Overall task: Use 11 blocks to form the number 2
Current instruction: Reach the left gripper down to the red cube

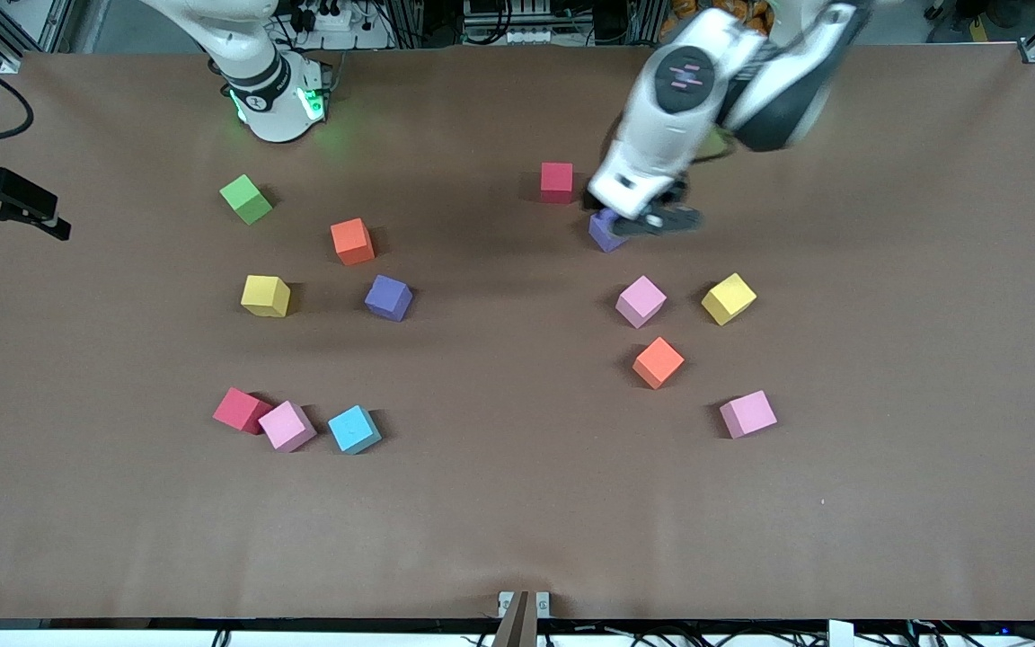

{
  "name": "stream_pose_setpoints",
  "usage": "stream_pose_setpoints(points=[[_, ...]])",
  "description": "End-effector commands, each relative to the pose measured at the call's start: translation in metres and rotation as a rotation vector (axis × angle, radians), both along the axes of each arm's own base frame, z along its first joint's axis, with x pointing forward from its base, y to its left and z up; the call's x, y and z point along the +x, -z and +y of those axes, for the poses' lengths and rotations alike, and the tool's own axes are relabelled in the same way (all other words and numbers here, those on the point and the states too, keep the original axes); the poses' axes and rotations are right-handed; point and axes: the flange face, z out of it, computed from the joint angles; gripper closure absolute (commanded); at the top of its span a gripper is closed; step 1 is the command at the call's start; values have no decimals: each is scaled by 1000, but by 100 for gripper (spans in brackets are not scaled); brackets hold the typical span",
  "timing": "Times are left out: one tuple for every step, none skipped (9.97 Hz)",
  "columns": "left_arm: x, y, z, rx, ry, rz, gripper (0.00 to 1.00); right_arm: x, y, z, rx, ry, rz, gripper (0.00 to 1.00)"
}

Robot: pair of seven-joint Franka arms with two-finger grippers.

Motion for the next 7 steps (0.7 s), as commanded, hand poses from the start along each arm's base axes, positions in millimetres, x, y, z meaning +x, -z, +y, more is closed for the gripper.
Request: stream_pose_setpoints(points=[[-77, 50, -35, -33, 36, -23, 0, 7, 19, 31, -30, -59, 12, 0], [-118, 76, -55, -24, 59, 10, 0, 8, 34, 38, -28, -71, 25, 0], [-138, 96, -65, -3, 68, 49, 0, 10, 51, 58, -28, -103, 25, 0], [-143, 112, -69, 0, 79, 59, 0, 12, 70, 69, -29, -120, 14, 0], [-156, 129, -77, 19, 103, 64, 0, 12, 88, 80, -29, -139, 15, 0], [-157, 142, -77, 39, 123, 53, 0, 12, 101, 91, -28, -159, 33, 0], [-154, 150, -76, 44, 135, 43, 0, 13, 108, 97, -28, -169, 44, 0]])
